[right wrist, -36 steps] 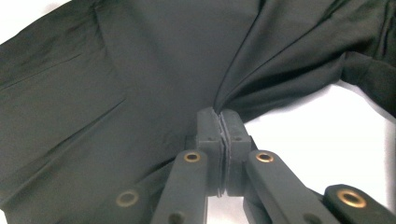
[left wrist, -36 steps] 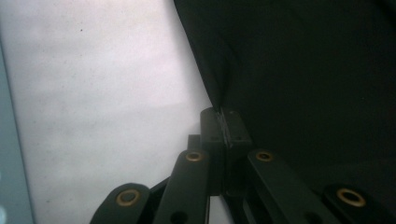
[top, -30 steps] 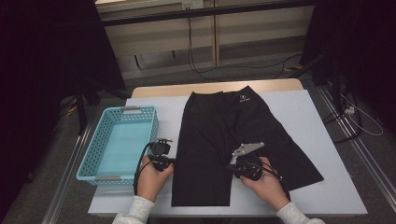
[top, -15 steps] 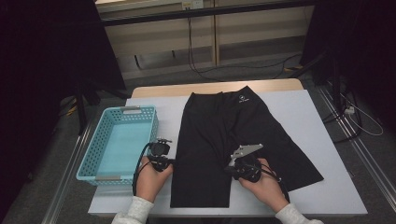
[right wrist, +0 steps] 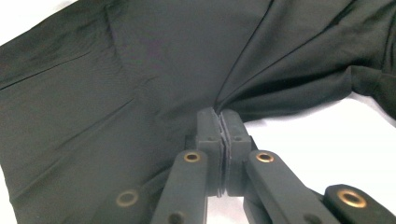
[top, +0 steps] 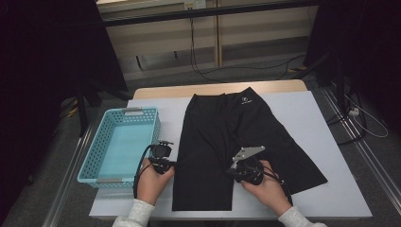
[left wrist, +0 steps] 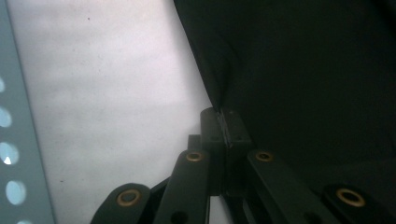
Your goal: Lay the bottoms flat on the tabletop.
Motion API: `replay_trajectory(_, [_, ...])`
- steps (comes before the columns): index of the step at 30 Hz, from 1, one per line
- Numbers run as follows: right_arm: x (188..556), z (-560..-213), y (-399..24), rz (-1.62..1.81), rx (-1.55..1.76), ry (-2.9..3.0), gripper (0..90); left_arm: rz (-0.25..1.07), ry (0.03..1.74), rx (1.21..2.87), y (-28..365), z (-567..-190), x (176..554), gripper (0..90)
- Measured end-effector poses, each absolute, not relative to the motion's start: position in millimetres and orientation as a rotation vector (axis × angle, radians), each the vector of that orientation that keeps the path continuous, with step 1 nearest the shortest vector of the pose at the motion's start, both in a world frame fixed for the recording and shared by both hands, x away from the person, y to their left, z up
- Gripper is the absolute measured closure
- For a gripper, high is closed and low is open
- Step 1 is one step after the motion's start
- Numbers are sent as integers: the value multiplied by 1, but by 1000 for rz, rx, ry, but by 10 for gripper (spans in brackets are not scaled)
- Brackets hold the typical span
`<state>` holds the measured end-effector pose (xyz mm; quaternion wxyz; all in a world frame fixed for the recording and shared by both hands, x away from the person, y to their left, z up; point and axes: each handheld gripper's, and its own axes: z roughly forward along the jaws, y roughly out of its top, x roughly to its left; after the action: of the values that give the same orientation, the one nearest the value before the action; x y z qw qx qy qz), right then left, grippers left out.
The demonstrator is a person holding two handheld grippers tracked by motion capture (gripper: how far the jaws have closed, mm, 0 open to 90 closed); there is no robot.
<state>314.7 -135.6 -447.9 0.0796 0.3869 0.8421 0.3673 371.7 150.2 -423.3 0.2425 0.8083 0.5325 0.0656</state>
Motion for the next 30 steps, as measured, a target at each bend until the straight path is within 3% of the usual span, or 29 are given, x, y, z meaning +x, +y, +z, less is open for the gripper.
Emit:
replay_trajectory(6, [315,-446,-139,1117,1147,2507,764,174,1428,2198,150,-421,373,864])
replay_trajectory(13, [309,-435,-161,1133,1145,2426,606,188,1375,2146,152,-415,374,619])
replay_trajectory(15, [307,-435,-167,1123,1163,2403,565,208,1359,2144,151,-415,374,513])
replay_trajectory(19, [306,-433,-179,1094,1205,2356,491,219,1309,2163,144,-417,376,403])
replay_trajectory(24, [300,-432,-191,1023,1200,2346,487,238,1277,2168,140,-417,377,287])
replay_trajectory(30, [290,-436,-205,908,1200,2332,534,231,1266,2168,137,-417,377,264])
